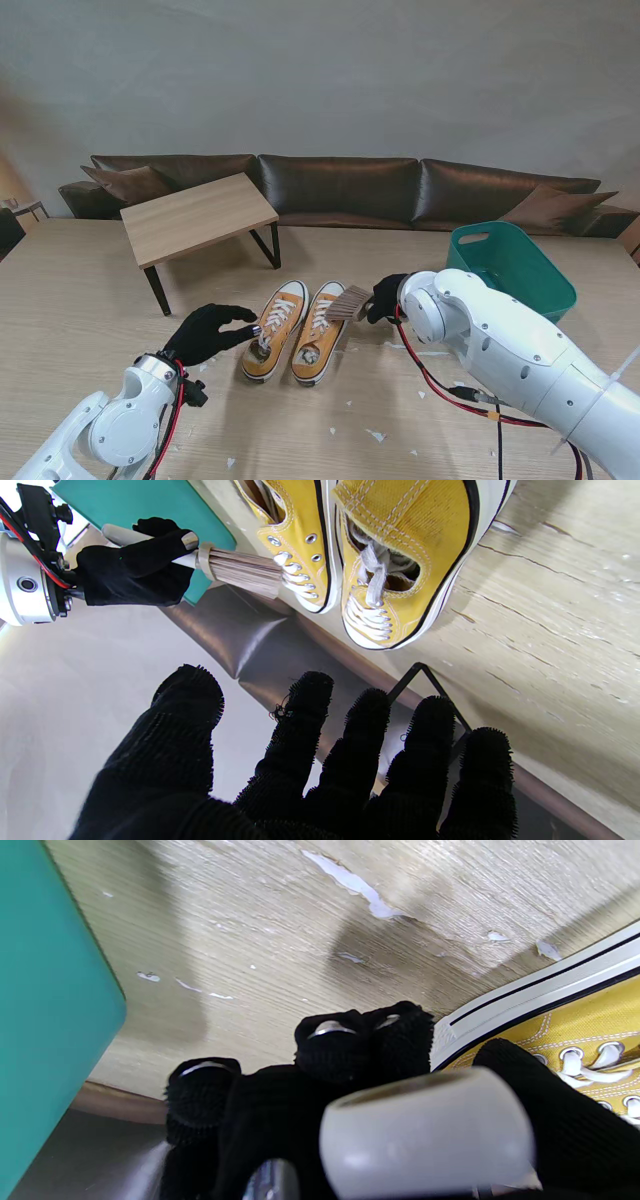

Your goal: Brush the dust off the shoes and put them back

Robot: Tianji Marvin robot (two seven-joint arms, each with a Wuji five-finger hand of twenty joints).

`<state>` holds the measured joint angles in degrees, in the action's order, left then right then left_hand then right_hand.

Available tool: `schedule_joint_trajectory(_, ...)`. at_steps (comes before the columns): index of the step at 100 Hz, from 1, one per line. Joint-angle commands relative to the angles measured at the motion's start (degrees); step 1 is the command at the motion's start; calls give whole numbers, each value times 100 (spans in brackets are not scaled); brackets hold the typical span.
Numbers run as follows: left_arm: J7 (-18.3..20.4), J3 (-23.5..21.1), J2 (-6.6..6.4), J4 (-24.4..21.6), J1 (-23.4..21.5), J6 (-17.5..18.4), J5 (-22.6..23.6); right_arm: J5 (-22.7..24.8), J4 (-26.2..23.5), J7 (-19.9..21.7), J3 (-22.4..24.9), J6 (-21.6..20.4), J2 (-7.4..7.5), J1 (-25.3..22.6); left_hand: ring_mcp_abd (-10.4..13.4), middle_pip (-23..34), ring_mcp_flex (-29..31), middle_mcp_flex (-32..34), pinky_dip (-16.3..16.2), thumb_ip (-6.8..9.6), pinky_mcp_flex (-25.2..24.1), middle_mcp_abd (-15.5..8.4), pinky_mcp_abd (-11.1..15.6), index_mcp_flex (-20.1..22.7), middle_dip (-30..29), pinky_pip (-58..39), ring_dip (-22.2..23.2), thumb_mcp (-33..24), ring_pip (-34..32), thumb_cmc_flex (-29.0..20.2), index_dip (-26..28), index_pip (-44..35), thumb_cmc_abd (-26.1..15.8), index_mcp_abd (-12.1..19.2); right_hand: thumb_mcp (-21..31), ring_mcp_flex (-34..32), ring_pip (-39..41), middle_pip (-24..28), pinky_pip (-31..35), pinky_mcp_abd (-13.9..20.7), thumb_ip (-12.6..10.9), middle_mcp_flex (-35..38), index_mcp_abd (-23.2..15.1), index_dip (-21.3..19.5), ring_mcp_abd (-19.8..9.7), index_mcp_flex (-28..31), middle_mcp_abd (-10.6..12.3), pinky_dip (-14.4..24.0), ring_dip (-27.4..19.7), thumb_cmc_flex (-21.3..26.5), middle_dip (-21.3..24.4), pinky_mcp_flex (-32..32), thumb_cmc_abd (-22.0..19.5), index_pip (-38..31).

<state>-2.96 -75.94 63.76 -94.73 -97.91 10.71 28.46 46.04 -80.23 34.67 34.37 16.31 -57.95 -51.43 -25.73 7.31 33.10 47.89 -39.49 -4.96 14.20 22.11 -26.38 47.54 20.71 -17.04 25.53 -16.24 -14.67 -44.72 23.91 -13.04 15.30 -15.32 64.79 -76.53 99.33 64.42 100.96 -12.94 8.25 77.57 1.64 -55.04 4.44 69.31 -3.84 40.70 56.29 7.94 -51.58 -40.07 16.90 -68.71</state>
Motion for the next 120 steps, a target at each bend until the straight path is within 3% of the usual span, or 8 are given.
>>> schedule_joint_trajectory(1, 104, -2, 10, -9, -15, -15, -7, 38, -85, 105, 58, -22, 36, -23, -105, 11, 201, 57, -50, 258, -20, 63, -98, 103, 46, 126, 72, 83, -41, -105, 16, -12, -297, -23, 142, 110, 318, 402, 538, 45, -258, 537, 351, -21, -1009, 171, 218, -56, -12, 101, -74, -2662, -384, 3)
schedule_joint_trajectory(28, 115, -5, 6, -10, -17, -21, 6, 300, -292, 177, 461, -40, 48, -253, -121, 14, 212, 77, -50, 259, -20, 78, -102, 105, 48, 126, 74, 77, -46, -116, 16, -13, -306, -25, 141, 110, 318, 400, 540, 49, -258, 538, 349, -23, -1009, 171, 218, -59, -12, 102, -77, -2662, -383, 3)
schedule_joint_trajectory(43, 131, -7, -4, -10, -17, -40, 67, 468, -530, 39, 837, 149, 21, -593, -119, 14, 212, 81, -51, 259, -21, 73, -103, 113, 48, 126, 75, 69, -47, -125, 18, -17, -316, -30, 159, 109, 319, 399, 552, 59, -260, 538, 349, -24, -1027, 171, 218, -55, -11, 107, -78, -2665, -363, 4)
schedule_joint_trajectory(75, 194, 9, -13, 1, -4, -30, 28, 494, -1067, -1076, 1441, 1530, -146, -1661, -121, 16, 210, 89, -52, 258, -19, 76, -98, 114, 50, 125, 75, 75, -48, -122, 20, -19, -320, -16, 223, 112, 361, 404, 621, -2, -252, 540, 463, -3, -964, 219, 108, -38, 3, 184, -83, -2673, -259, 52)
schedule_joint_trajectory(120, 217, 0, -16, -2, -12, -23, 4, 615, -1077, -1940, 1670, 2277, -250, -2435, -116, 15, 208, 90, -53, 259, -24, 79, -94, 103, 50, 127, 74, 86, -45, -130, 18, -12, -335, -28, 205, 110, 354, 315, 629, 13, -241, 538, 495, 1, -1017, 184, 80, -56, 0, 235, -34, -2677, -226, 136)
